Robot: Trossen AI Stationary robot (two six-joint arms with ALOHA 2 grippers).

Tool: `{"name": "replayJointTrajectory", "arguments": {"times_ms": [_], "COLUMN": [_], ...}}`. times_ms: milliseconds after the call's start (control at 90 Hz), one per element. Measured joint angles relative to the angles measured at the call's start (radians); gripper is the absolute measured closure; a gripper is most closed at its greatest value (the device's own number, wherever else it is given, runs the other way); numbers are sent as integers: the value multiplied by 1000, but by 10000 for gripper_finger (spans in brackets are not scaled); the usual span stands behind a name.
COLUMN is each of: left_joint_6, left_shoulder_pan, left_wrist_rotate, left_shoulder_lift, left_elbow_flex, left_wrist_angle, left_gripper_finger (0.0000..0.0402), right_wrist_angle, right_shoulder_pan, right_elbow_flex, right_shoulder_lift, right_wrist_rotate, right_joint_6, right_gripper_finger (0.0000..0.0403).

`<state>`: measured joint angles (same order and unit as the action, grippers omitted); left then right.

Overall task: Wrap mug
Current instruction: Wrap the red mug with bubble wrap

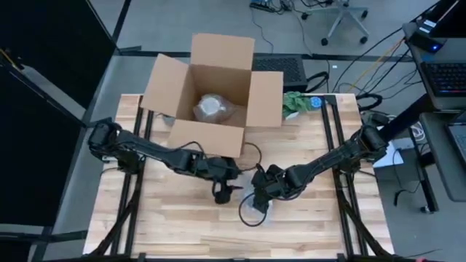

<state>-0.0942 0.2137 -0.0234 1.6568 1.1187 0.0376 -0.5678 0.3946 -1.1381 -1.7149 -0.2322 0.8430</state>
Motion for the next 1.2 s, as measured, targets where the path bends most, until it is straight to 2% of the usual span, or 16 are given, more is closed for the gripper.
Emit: {"name": "replayJointTrajectory", "arguments": {"times_ms": [111, 322, 489, 589, 811, 1200], "left_joint_6": [-25, -60, -171, -186, -122, -119], "left_shoulder_pan": [10, 34, 37, 38, 66, 54], "left_wrist_rotate": [85, 98, -9, -65, -231, -195], "left_shoulder_lift": [41, 156, 193, 192, 184, 265], "left_elbow_flex": [1, 1, 5, 7, 85, 92], "left_wrist_angle": [-71, -144, -201, -195, 28, -65], "left_gripper_finger": [164, 164, 164, 164, 164, 164], "right_wrist_angle": [0, 3, 6, 12, 19, 27], "right_shoulder_pan": [-1, -1, -1, -3, -2, -7], "right_elbow_flex": [0, 0, 0, -1, 0, 0], "right_shoulder_lift": [0, 0, 0, 0, 0, 0], "right_wrist_rotate": [0, 0, -3, -7, 6, 3], "right_joint_6": [0, -3, 3, 6, 0, 1], "right_gripper_finger": [62, 62, 62, 62, 62, 62]}}
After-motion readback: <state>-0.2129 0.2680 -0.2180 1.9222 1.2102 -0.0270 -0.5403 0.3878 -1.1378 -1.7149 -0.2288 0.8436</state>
